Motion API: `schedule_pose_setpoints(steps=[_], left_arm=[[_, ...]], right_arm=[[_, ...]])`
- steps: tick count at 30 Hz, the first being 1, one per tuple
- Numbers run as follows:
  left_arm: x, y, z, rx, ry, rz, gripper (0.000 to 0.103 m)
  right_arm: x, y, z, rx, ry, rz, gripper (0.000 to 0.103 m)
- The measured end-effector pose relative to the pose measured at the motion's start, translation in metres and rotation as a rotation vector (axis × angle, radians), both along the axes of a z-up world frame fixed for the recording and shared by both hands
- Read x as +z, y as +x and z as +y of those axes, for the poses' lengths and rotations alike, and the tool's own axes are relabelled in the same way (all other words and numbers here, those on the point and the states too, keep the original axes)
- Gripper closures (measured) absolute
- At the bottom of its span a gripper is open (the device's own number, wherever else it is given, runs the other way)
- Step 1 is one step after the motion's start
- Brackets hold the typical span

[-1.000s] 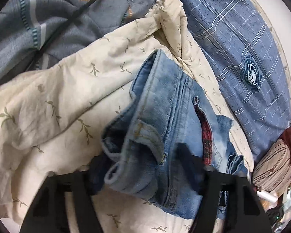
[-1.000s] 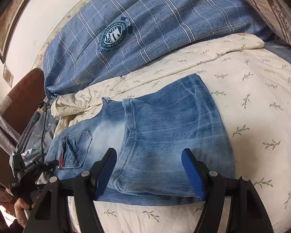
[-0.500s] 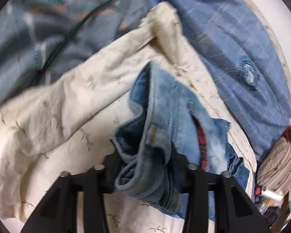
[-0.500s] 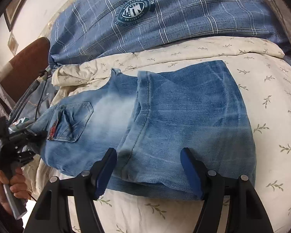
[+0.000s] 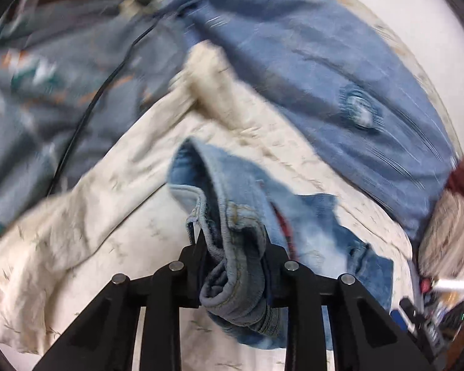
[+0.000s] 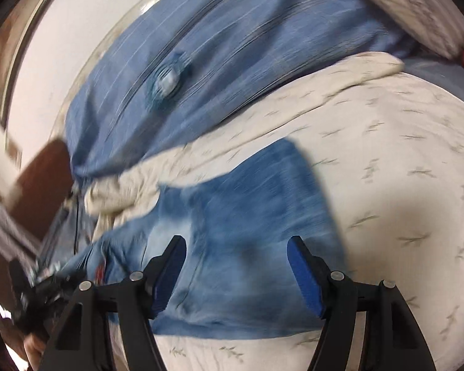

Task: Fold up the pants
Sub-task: 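Grasp the leg hems with the left gripper and fold them over toward the waist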

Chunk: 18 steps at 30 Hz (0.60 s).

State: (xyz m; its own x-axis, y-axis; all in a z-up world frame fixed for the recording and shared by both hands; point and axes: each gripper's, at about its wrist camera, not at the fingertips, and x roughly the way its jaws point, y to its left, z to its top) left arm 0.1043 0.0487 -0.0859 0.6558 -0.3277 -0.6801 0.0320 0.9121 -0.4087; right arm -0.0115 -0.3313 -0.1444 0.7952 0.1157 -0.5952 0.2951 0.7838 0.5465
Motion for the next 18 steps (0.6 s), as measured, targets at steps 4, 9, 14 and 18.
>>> schedule_pose_setpoints(steps=[4,9,14,18], left_arm=[[0.037,-0.016,-0.047,-0.124,0.087,-0.112,0.075],[0.058,-0.037,-0.111,-0.287,0.169,-0.185,0.075],[0.054,-0.051,-0.188,-0.438,0.204,-0.196,0.077],[0.019,-0.055,-0.253,-0.556,0.274,-0.134,0.077]], right_arm=[[0.001,-0.014,-0.024,-0.084,0.043,-0.008,0.032],[-0.002,-0.028,-0.048,-0.127,0.080,0.004,0.032],[0.003,-0.045,-0.069,-0.193,0.085,-0.036,0.032],[0.002,-0.055,-0.087,-0.247,0.103,-0.036,0.032]])
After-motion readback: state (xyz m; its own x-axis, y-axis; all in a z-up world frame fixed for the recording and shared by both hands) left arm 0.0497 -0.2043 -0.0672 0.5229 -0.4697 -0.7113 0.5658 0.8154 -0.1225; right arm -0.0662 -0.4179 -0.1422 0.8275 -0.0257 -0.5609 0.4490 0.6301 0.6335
